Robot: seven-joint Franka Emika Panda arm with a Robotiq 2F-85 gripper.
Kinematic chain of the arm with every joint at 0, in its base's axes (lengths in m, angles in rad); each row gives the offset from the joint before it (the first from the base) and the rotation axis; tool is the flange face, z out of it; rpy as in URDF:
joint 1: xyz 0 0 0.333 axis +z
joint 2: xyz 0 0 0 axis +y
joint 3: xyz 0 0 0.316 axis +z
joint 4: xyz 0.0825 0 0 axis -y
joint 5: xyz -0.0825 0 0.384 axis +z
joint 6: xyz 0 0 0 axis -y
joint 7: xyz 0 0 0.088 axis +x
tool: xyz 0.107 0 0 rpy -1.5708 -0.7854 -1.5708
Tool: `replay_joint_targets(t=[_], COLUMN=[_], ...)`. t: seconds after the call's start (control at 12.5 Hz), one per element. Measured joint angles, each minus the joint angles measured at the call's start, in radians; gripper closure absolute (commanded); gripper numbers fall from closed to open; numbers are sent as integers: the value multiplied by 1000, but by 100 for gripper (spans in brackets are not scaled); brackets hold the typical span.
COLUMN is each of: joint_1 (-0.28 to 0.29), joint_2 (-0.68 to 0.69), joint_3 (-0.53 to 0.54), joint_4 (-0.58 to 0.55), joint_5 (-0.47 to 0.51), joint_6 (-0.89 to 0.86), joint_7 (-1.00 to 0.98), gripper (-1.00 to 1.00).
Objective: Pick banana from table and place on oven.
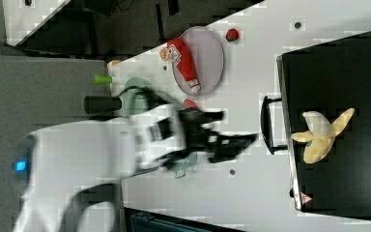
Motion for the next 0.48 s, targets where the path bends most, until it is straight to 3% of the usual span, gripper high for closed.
replay_joint_targets(t=[0.24, 0.48], joint_1=[27, 46], joint_2=[-126, -180], joint_3=[138, 301], joint_4=[22, 32], joint_5=[10, -12], joint_6=[-177, -183], joint_7=[243, 510], gripper=[-100, -100])
